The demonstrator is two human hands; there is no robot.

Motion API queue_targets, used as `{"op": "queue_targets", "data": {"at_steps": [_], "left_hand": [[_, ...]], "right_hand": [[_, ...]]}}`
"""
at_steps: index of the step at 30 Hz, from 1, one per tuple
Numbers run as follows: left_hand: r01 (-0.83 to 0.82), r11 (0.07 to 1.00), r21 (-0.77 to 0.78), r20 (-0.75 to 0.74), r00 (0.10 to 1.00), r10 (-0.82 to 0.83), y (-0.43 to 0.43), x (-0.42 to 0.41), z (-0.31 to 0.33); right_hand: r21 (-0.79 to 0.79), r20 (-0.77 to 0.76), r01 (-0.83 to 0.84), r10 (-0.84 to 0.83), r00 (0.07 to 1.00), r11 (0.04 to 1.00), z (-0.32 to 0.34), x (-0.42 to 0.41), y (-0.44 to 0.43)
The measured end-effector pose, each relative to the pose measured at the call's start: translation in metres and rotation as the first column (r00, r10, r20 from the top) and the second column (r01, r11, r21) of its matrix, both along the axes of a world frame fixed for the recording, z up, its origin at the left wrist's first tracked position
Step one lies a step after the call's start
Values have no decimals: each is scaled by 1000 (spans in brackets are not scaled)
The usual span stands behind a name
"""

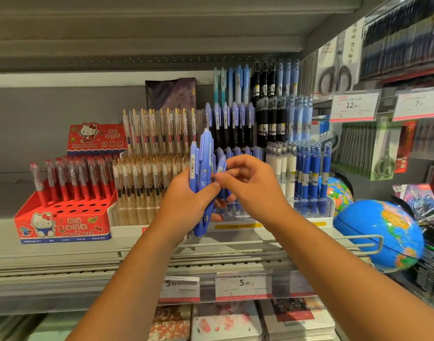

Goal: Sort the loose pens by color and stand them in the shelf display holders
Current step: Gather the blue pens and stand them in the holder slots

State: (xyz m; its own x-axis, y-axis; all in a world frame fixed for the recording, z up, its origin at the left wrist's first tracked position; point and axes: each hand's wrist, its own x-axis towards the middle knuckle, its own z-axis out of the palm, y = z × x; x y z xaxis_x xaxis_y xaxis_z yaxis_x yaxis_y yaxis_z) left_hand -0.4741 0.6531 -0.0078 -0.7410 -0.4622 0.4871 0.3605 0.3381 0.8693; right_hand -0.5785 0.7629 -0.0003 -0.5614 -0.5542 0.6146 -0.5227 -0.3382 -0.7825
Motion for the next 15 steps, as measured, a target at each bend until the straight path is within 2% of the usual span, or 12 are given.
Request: {"op": "queue_targets", "data": {"at_steps": [4,7,10,15], "left_hand": [[-15,1000,16,17,1000,15,-1,-3,-1],[2,996,89,5,1000,-2,-3,-3,-1],[-30,995,93,-5,1000,31,-4,-3,-1],[-69,992,105,-33,997,72,-4,-4,0]], "right_hand": [[-29,1,30,-30,1000,999,-1,-2,1],[-115,62,29,-22,998,993,1,-2,0],[-205,94,54,-36,995,977,3,-2,0],[-315,80,213,-198,977,925,5,-9,-1]]}}
